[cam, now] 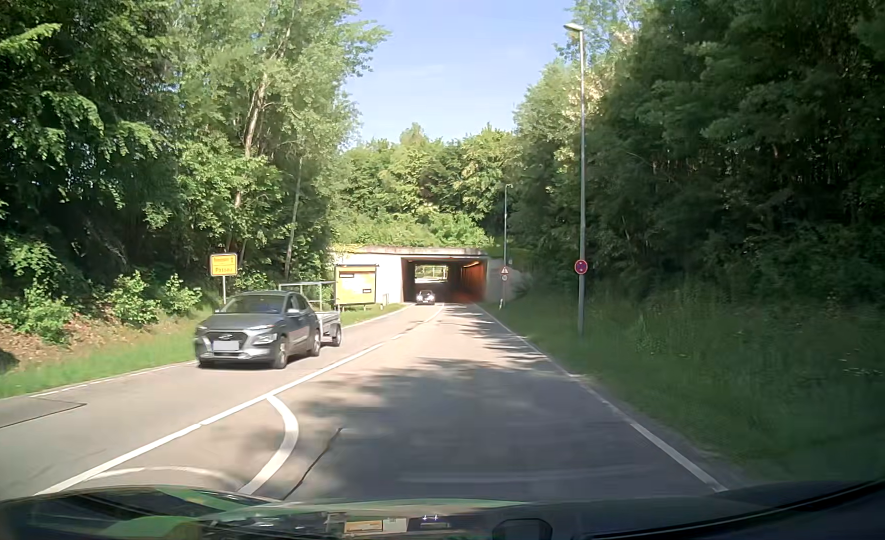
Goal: Follow the waypoints while adhering to traffic rules and regulations
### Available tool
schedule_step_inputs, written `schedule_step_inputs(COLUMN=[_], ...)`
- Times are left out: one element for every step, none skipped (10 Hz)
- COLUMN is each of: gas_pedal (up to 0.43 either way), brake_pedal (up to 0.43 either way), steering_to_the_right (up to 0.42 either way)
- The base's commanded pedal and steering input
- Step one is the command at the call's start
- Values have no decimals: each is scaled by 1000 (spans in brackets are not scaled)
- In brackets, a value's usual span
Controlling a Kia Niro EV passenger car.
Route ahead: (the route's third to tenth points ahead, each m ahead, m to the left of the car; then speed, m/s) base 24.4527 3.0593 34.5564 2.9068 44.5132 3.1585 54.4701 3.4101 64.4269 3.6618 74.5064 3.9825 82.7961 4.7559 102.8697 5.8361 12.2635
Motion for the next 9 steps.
schedule_step_inputs(gas_pedal=[0, 0, 0, 0, 0, 0, 0, 0, 0], brake_pedal=[122, 134, 128, 122, 91, 85, 85, 85, 85], steering_to_the_right=[-5, -5, -5, -5, -5, -5, -5, -5, -5])
